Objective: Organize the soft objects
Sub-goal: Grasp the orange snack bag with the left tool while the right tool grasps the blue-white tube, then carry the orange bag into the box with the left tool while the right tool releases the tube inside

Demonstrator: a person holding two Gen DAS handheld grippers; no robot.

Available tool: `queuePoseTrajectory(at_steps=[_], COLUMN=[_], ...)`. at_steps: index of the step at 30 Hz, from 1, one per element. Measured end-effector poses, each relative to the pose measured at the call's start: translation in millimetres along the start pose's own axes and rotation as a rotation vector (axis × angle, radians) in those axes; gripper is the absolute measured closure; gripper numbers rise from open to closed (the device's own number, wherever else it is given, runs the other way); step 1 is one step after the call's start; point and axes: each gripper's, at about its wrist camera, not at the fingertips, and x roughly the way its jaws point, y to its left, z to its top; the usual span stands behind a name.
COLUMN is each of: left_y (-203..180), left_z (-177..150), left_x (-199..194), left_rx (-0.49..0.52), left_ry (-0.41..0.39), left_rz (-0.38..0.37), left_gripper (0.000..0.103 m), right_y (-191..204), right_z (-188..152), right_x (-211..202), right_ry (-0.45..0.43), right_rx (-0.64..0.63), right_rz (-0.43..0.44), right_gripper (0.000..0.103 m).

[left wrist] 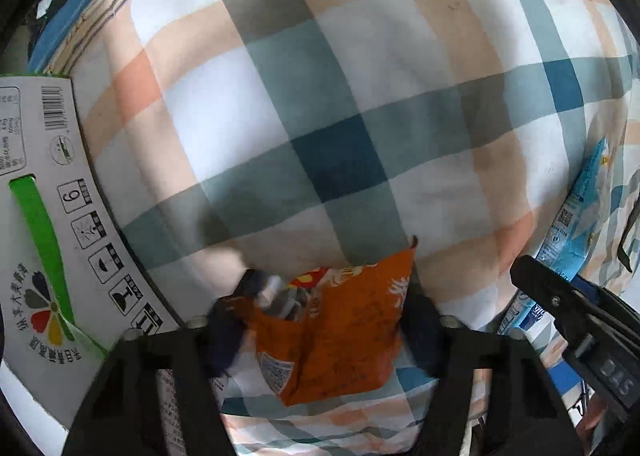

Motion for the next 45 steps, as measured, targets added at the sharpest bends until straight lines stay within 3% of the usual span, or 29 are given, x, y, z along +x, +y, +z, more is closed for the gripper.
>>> queuePoseTrajectory(at_steps=[3,6,11,19,21,23,30,38,45], left_y=[-2,-2,4,24,43,74,170,286,349], left_z=[-7,-15,-44,-112,-124,-97,-146,-183,-170], left_x=[-3,-13,-39,-106,-130,-167,-205,-170,-121], left_rx=[-0.009,-0.018,-0.033,-0.047,-0.061,-0.071,-0.185,-0.362,-0.436], left_ry=[-0.026,-0.06,-0.132,-0.304,-0.35,-0.38,-0.464,-0.442,-0.337], left_rz=[-0.004,-0.018,-0.08,-0.184,-0.202,-0.216,-0.207,-0.163,-0.176], left_gripper=[0.051,0.052,0.052,0.052,0.052,0.052,0.052,0.052,0.052], right_y=[2,2,8,48,60,79,167,282,351], right_z=[-4,-12,-31,-82,-89,-103,-163,-205,-207], right_x=[1,-4,-27,-88,-106,-123,-157,-124,-65], right_ry=[-0.012,-0.026,-0.071,-0.167,-0.191,-0.215,-0.241,-0.177,-0.123], right_rx=[-0.006,-0.021,-0.07,-0.193,-0.239,-0.29,-0.483,-0.633,-0.678], right_rz=[-0.04,-0.057,-0.07,-0.011,0.004,0.023,0.076,0.072,-0.023], right_gripper=[0.078,0.083,0.085,0.085,0.085,0.085,0.085,0.085,0.085])
